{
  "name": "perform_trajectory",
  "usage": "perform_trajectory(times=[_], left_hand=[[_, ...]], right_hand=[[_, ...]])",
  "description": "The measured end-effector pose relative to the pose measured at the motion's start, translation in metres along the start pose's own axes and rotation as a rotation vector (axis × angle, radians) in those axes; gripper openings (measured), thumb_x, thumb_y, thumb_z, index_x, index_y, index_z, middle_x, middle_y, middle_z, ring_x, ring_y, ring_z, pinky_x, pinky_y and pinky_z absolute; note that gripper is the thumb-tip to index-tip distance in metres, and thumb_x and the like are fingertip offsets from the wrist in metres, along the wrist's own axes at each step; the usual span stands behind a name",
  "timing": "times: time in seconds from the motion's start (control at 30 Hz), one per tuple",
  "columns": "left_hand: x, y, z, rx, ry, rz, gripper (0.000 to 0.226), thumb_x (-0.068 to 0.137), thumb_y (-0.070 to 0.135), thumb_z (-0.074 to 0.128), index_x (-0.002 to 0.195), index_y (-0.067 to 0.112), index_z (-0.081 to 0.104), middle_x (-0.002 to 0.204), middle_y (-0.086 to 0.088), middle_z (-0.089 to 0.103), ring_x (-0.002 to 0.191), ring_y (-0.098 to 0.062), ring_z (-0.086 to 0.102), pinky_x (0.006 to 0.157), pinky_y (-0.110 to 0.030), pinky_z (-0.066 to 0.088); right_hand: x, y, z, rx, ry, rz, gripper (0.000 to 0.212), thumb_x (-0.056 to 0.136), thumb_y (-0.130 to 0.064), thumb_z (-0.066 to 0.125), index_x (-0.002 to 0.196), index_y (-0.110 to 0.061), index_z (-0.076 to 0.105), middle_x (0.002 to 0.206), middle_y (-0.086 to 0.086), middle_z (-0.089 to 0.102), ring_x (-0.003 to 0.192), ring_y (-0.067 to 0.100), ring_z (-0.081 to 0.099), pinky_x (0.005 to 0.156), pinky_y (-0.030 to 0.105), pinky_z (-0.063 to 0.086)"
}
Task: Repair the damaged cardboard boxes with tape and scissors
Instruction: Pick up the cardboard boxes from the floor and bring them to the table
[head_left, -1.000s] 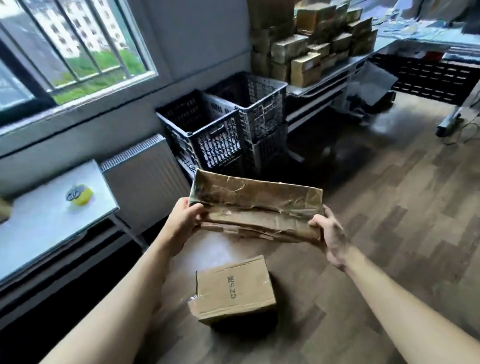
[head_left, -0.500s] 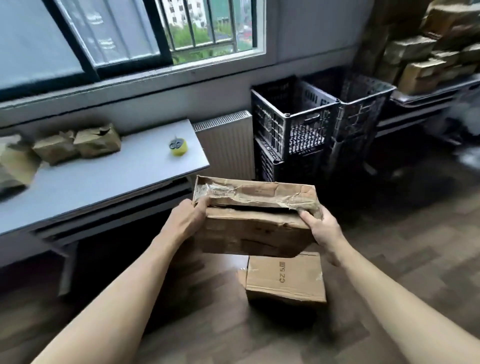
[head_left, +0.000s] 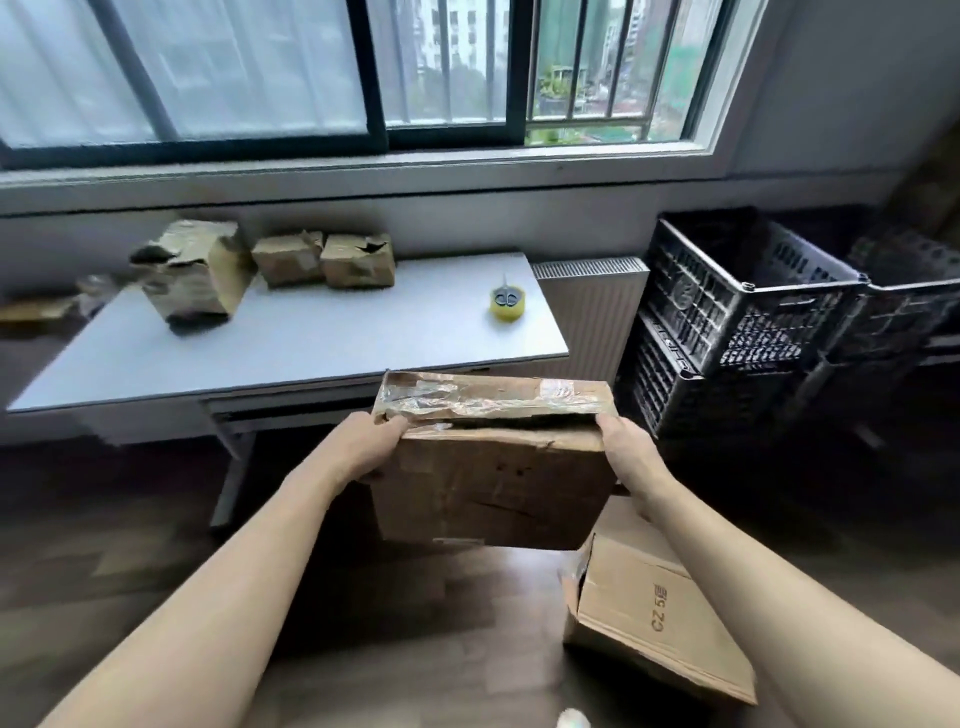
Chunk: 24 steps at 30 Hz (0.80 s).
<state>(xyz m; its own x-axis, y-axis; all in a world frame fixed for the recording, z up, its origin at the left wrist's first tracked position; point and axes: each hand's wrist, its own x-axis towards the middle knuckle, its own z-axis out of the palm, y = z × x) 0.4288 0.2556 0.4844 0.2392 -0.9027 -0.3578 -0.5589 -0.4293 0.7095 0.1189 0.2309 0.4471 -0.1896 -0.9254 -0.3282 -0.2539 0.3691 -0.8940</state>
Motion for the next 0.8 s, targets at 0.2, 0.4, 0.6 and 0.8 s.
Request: perform_trajectory(times=[0.2,0.4,0.6,0.8], left_hand=[[0.033,-0.047,-0.049,-0.072,0.062,-0.045,0.042,0.088,0.052,0.062,0.106,0.014,0.070,0.099,-0.003,0.073,0.083,-0.016,0.067,0.076,-0.038,0.059],[0.089,-0.072,-0.102,-0.060,0.164,-0.092,0.080,0.070,0.087,0.054,0.114,0.022,0.068,0.102,0.007,0.071,0.098,-0.013,0.066,0.095,-0.034,0.051],[0.173,-0.090,-0.159,-0.068,0.244,-0.164,0.111,0.049,0.104,0.043,0.123,0.025,0.063,0.116,0.004,0.068,0.106,-0.017,0.064,0.099,-0.039,0.050],[0.233,-0.082,-0.202,-0.102,0.337,-0.167,0.076,0.060,0.075,0.055,0.115,0.023,0.063,0.111,0.003,0.068,0.103,-0.019,0.062,0.095,-0.039,0.051]], right_hand=[[0.030,-0.027,0.080,0.006,-0.202,-0.011,0.032,0.083,-0.041,0.065,0.108,-0.020,0.063,0.107,0.003,0.071,0.093,0.019,0.069,0.076,0.033,0.055],[0.079,-0.059,0.160,0.030,-0.325,-0.115,0.048,0.073,-0.048,0.085,0.111,-0.021,0.069,0.102,-0.008,0.076,0.094,0.008,0.072,0.084,0.027,0.056],[0.143,-0.105,0.235,0.065,-0.265,-0.149,0.038,0.083,-0.050,0.075,0.109,-0.023,0.065,0.108,-0.007,0.070,0.104,0.011,0.065,0.094,0.031,0.051],[0.195,-0.154,0.289,0.118,-0.248,-0.202,0.032,0.089,-0.046,0.068,0.114,-0.024,0.066,0.109,-0.007,0.073,0.104,0.013,0.068,0.098,0.041,0.054]])
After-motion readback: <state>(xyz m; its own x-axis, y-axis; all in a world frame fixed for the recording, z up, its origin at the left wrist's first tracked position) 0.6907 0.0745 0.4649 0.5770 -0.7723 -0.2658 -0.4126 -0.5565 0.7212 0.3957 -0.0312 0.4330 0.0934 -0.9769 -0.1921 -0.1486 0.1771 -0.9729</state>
